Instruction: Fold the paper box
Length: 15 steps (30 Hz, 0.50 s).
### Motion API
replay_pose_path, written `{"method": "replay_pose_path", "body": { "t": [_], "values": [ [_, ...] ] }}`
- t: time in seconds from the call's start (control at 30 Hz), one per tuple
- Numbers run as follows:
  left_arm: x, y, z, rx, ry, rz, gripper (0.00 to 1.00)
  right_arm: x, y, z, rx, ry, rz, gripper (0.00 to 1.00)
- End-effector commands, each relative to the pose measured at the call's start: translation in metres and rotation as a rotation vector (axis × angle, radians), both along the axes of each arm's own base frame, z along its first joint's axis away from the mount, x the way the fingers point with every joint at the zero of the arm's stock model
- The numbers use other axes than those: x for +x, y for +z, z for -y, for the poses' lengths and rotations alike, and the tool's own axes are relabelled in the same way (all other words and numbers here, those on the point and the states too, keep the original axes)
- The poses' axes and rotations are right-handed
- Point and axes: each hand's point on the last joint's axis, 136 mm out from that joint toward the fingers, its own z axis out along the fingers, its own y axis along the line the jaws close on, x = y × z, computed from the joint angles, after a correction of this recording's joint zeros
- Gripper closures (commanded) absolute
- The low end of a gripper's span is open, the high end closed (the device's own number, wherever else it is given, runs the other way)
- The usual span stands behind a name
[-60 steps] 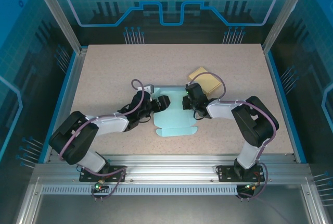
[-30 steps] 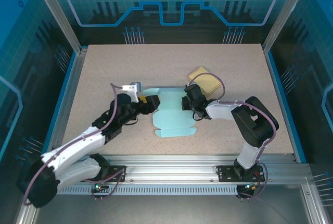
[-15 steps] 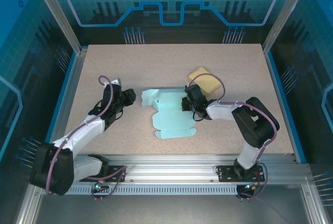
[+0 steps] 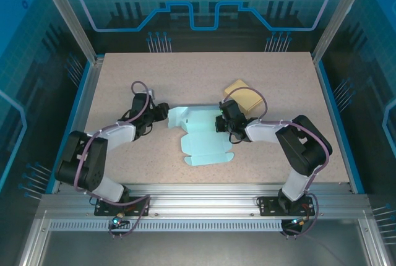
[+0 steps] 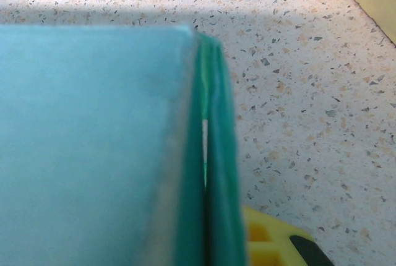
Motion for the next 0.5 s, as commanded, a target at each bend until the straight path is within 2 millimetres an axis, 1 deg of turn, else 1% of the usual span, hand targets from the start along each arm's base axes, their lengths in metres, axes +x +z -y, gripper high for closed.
{"method": "replay_pose_path", "body": {
  "t": [0.0,0.23,0.47],
  "values": [
    [0.010,0.022,0.031,-0.039,-0.137,0.089,0.40,-0.004,0.000,-0.011,-0.002,0.033,-0.015,1.00],
    [-0.007,0.017,0.061,-0.046,-0.211,0.076,0.40,-0.003,0.001,-0.011,-0.008,0.030,-0.016,1.00],
    [-0.030,0.014,0.079,-0.065,-0.232,0.066,0.40,-0.006,-0.002,-0.010,-0.020,0.027,-0.028,1.00]
  ]
}}
